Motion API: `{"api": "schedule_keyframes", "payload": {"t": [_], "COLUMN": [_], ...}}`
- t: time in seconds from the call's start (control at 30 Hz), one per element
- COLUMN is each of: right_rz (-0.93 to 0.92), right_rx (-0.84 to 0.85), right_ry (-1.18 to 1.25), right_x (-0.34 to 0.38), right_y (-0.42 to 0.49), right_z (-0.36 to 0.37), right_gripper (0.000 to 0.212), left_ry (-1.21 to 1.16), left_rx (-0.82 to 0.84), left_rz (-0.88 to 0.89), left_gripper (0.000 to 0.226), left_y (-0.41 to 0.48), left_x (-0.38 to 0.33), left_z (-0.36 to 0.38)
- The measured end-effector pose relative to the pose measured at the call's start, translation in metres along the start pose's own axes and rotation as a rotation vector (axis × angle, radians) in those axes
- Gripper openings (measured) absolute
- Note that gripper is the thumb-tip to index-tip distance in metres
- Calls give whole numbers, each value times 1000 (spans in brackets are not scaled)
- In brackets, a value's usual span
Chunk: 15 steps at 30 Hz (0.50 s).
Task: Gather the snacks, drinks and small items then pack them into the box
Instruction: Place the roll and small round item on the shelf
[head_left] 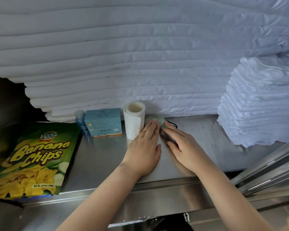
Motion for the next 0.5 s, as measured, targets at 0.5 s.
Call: {"api": "schedule_keyframes", "payload": {"t": [0.5], "right_rz": [45], "right_rx": [-124], "right_ry": [-41], "right_x": [6], "right_y": [-13], "right_z": [-11], "right_gripper": [27], "left_ry": [-104], "left_rx": [29], "left_rz": [103], "left_gripper": [45], "left_y": [-10], "left_x": [-16], "left_z": [-7]}}
Point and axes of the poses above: each hand's wrist, its own y-axis towards the middle knuckle, its own z-axis out of the palm, x = y × z, the point moved 9 cm from there along y, towards the middle knuckle, and after that the axes turned 1 degree about -y, right-handed, at the moved point
